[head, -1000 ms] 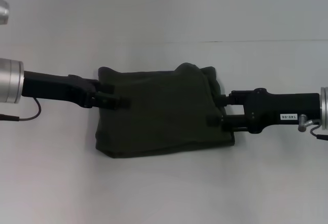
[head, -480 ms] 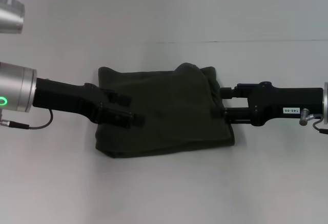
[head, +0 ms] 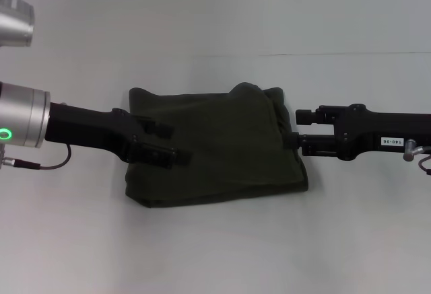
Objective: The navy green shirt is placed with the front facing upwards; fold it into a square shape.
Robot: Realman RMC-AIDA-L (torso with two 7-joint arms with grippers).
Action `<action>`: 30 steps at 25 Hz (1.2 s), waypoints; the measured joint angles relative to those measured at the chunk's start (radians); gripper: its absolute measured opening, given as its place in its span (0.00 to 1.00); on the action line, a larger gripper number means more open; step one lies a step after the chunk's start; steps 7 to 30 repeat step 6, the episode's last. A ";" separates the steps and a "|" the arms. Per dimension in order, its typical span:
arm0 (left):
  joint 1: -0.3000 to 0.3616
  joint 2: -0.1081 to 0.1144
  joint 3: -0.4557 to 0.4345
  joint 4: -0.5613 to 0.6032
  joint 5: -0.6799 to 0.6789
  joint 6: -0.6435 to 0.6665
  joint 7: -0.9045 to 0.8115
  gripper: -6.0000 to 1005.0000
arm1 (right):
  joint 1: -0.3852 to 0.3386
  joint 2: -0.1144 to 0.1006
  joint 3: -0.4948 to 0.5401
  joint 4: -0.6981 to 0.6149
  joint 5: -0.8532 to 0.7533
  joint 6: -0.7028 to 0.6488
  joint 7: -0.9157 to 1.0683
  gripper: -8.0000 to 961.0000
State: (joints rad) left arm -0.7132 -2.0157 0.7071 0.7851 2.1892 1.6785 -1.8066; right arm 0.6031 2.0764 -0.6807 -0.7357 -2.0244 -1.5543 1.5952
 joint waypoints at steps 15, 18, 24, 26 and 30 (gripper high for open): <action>0.000 -0.001 0.000 0.000 0.000 0.000 -0.001 0.88 | 0.000 -0.002 -0.004 0.000 0.000 0.005 0.000 0.78; 0.000 -0.001 0.000 0.000 0.000 0.000 -0.001 0.88 | 0.000 -0.002 -0.004 0.000 0.000 0.005 0.000 0.78; 0.000 -0.001 0.000 0.000 0.000 0.000 -0.001 0.88 | 0.000 -0.002 -0.004 0.000 0.000 0.005 0.000 0.78; 0.000 -0.001 0.000 0.000 0.000 0.000 -0.001 0.88 | 0.000 -0.002 -0.004 0.000 0.000 0.005 0.000 0.78; 0.000 -0.001 0.000 0.000 0.000 0.000 -0.001 0.88 | 0.000 -0.002 -0.004 0.000 0.000 0.005 0.000 0.78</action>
